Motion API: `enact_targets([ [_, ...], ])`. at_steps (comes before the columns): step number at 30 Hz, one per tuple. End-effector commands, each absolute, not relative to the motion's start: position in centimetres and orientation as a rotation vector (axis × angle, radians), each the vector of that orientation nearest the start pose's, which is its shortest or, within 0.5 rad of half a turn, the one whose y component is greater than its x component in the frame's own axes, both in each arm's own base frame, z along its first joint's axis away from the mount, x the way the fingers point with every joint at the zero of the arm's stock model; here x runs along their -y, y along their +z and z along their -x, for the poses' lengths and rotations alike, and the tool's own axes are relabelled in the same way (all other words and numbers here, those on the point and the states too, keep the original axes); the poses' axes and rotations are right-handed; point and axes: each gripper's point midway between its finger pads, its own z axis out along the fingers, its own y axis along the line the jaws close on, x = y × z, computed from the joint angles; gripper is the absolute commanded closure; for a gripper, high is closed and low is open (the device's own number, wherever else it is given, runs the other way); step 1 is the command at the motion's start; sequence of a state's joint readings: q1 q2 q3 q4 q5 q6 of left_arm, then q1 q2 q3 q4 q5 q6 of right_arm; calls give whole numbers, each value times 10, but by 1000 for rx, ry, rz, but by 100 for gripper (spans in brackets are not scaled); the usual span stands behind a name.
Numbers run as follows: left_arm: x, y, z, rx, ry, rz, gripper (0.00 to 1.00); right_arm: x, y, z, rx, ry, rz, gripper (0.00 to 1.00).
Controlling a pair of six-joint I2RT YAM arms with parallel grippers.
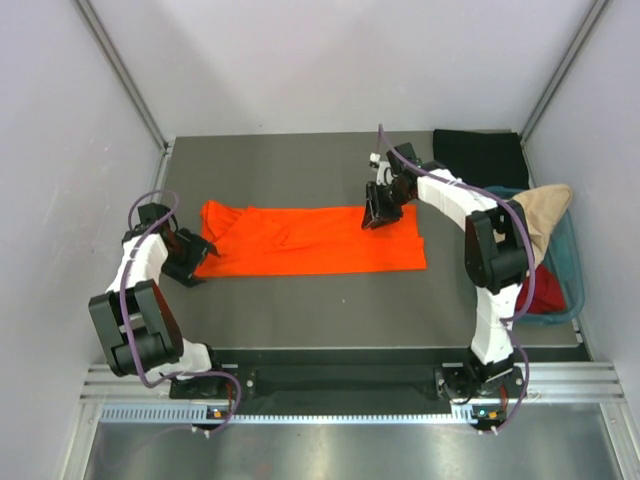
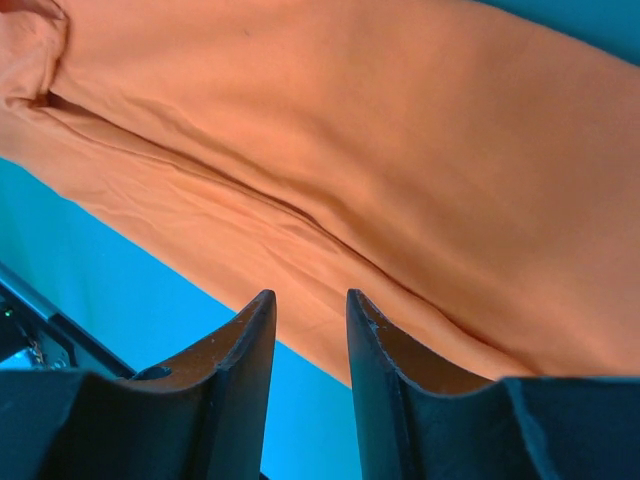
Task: Fold and stack the t-shirts
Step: Fold the tshirt
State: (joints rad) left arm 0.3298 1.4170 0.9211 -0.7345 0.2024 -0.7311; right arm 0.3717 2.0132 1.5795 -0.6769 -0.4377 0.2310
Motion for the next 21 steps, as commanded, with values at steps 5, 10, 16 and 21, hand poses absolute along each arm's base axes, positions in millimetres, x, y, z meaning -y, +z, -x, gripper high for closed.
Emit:
enact_targets([
  [5,-52,58,-286,-2333,-316,1519,25,-216,115,-385,-2647,731,347,64],
  [10,-71,44,-292,-2320,-270,1555,27,-211,111,-373,-2666,732,344,65],
  [16,-85,34,-299,-2269,-260,1557,31,-203,111,-363,-2690,710,333,64],
  [21,-86,23,-305,-2295,-273,1543,37,-186,101,-356,-2725,677,301,64],
])
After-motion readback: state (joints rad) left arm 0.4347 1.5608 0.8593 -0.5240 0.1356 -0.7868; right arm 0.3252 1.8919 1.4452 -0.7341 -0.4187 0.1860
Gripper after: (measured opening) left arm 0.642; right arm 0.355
